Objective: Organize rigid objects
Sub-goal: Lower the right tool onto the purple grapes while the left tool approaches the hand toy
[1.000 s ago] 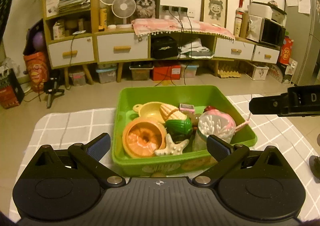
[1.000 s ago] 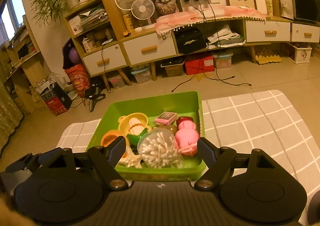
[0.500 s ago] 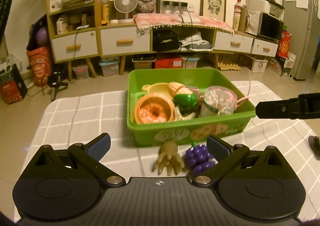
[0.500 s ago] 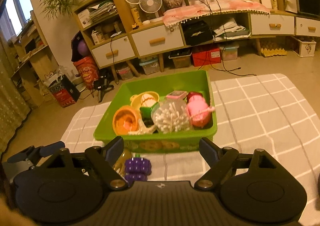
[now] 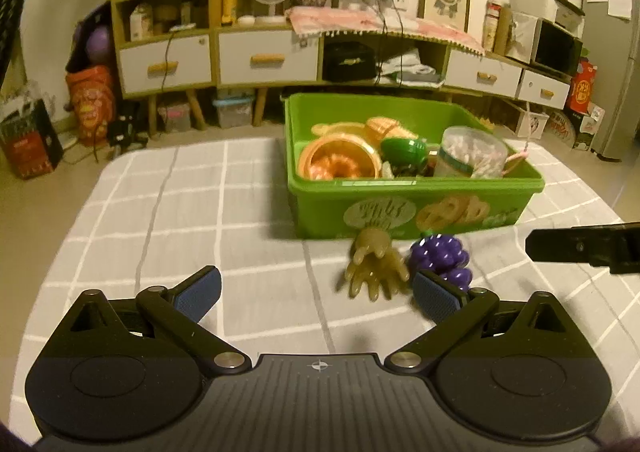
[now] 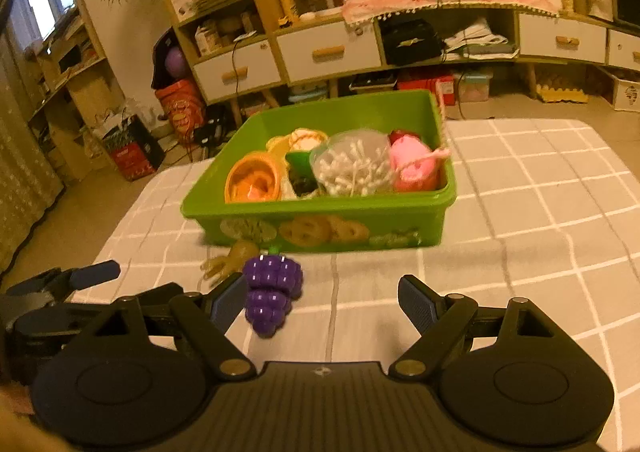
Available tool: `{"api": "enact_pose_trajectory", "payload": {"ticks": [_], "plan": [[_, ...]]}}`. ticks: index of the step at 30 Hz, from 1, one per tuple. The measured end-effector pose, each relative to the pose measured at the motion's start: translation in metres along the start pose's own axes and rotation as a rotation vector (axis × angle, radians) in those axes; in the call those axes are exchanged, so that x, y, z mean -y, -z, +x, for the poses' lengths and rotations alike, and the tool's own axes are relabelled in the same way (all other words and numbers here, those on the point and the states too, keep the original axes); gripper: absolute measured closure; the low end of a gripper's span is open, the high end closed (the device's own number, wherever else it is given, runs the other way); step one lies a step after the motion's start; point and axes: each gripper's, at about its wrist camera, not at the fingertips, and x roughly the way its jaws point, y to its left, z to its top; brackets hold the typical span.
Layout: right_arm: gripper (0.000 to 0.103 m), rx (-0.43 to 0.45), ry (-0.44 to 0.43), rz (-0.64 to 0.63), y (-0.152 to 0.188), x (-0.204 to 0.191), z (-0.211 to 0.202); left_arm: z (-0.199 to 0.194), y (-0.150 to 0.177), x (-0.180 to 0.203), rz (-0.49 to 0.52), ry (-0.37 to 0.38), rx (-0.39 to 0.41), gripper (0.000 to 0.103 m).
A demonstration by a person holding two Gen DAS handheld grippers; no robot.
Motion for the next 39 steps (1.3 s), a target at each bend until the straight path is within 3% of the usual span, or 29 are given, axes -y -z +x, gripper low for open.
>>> {"api": "enact_pose_trajectory", "payload": {"ticks": [16,22,27,39], "plan": [[0.045,-0.035,-0.034,-0.125,0.021,-0.032,0.036,0.013,0.006,-0.022,-0.070,-0.041,-0.088,0.002],[0.063,-0.038,-0.045,-0.130,0.021,-0.037,0.048,0.013,0.009,-0.025,-0.079,-0.051,-0.102,0.002],[0.092,-0.046,-0.058,-0.174,0.023,-0.043,0.055,0.014,0.011,-0.023,-0.072,-0.053,-0.108,0.002],[0.093,-0.049,-0.026,-0.122,0.022,-0.016,0.046,0.018,0.010,-0.007,-0.046,-0.028,-0.112,0.002]]}}
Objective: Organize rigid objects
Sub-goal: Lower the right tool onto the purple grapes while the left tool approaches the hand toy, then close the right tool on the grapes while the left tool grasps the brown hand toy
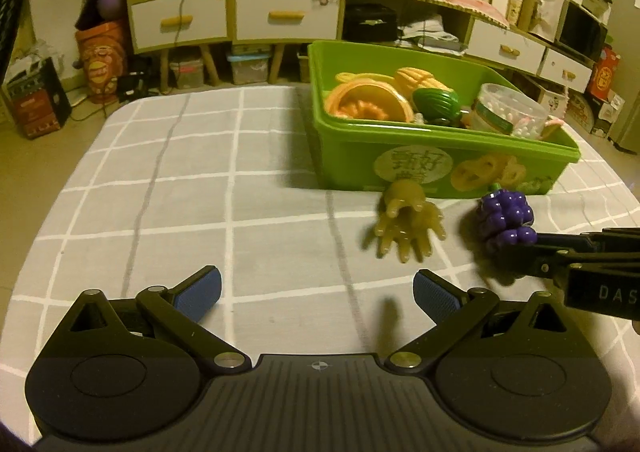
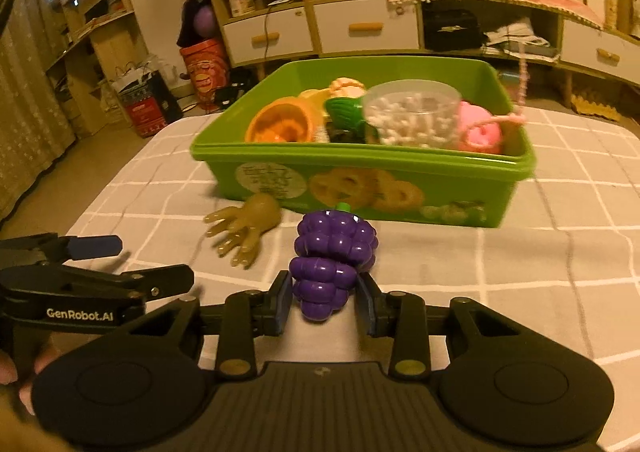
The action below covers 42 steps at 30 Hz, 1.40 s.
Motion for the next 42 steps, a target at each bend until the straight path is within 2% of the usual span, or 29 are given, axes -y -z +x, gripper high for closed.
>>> {"api": "enact_pose_trajectory", "payload": {"ticks": [9,13,16,21,27,36,42], "plan": [[0.093,0.011,0.035,0.011,0.005,0.021,-0.015,0.006,-0.003,0.027,0.041,0.048,0.025,0.004],[0.093,0.013,0.039,0.039,0.006,0.032,-0.018,0.013,-0.005,0.042,0.090,0.055,0.043,0.007],[0.093,0.005,0.045,0.052,0.007,0.036,-0.018,0.019,-0.007,0.047,0.115,0.061,0.049,0.015],[0.091,-0.004,0.050,0.045,0.006,0.033,-0.015,0.027,-0.010,0.043,0.083,0.066,0.043,0.022],[0.075,-0.002,0.045,0.048,0.005,0.031,-0.014,0.031,-0.013,0.037,0.044,0.072,0.041,0.033],[0.074,0.008,0.060,0.062,0.004,0.033,-0.013,0.028,-0.015,0.035,0.028,0.091,0.049,0.044],[0.074,0.011,0.071,0.082,0.002,0.036,-0.011,0.029,-0.017,0.035,0.019,0.094,0.049,0.045]]}}
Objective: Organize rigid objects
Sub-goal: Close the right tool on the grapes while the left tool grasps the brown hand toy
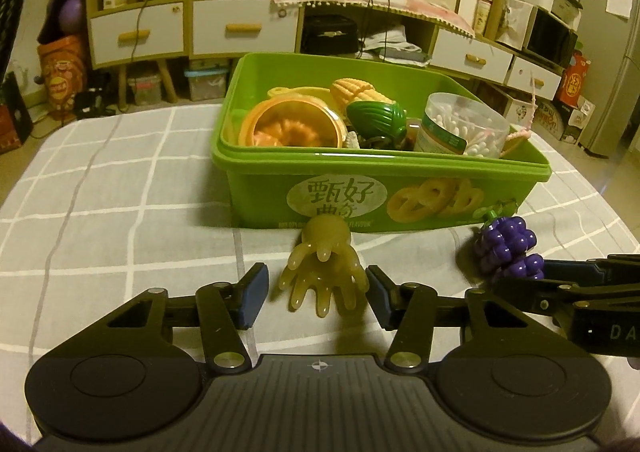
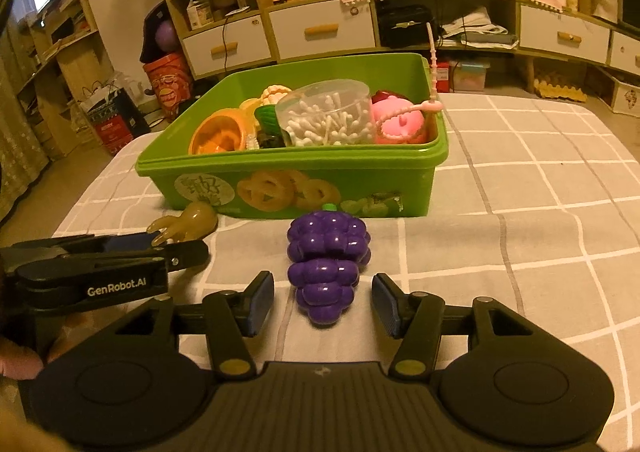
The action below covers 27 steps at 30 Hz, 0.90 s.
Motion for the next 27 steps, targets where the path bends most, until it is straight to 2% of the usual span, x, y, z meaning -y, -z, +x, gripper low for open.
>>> {"api": "enact_pose_trajectory", "payload": {"ticks": [16,18,23,27], "plan": [[0.074,-0.004,0.021,0.027,-0.002,-0.003,0.014,0.007,-0.003,-0.005,0.007,-0.034,0.016,0.045],[0.074,-0.001,0.025,0.025,-0.003,-0.004,0.013,0.005,-0.003,-0.005,0.008,-0.037,0.016,0.053],[0.075,0.012,0.031,0.025,-0.003,-0.003,0.010,0.002,-0.003,-0.009,-0.023,-0.037,0.004,0.055],[0.086,0.010,0.015,0.034,-0.005,-0.002,0.005,-0.001,-0.004,-0.012,-0.054,-0.025,-0.009,0.055]]}}
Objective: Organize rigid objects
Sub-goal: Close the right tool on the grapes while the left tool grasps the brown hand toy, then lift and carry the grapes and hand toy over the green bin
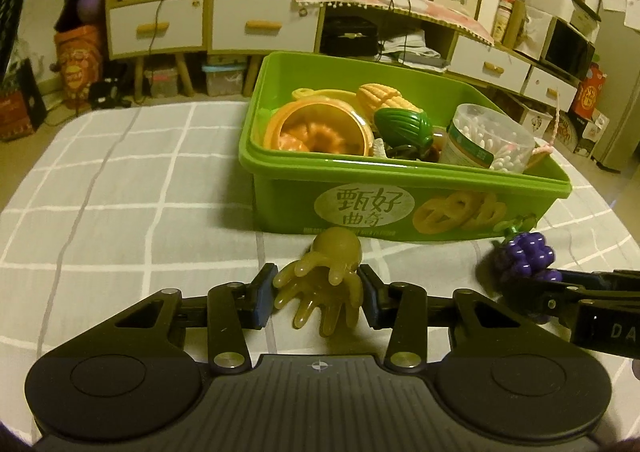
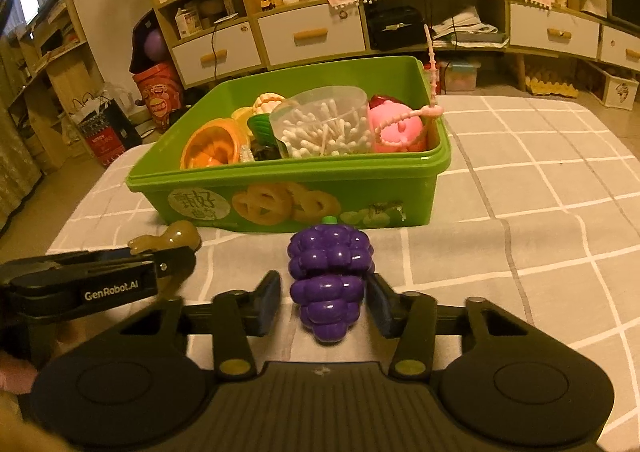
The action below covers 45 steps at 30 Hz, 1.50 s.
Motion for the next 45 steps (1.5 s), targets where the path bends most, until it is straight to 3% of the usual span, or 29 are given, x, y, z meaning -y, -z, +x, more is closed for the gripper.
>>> {"api": "enact_pose_trajectory", "payload": {"ticks": [13,23,37,45], "plan": [[0.087,-0.062,-0.091,0.116,-0.008,0.002,-0.017,-0.022,-0.009,0.002,-0.071,0.067,-0.042,0.055],[0.087,-0.101,-0.173,0.264,-0.015,0.012,-0.036,-0.051,-0.020,0.005,-0.113,0.141,0.000,0.055],[0.087,0.021,-0.199,0.302,-0.063,0.007,-0.059,-0.053,-0.057,0.006,-0.127,0.157,0.080,0.055],[0.087,0.042,-0.246,0.437,-0.094,0.001,-0.018,-0.021,-0.080,-0.012,-0.247,0.163,0.079,0.055]]}}
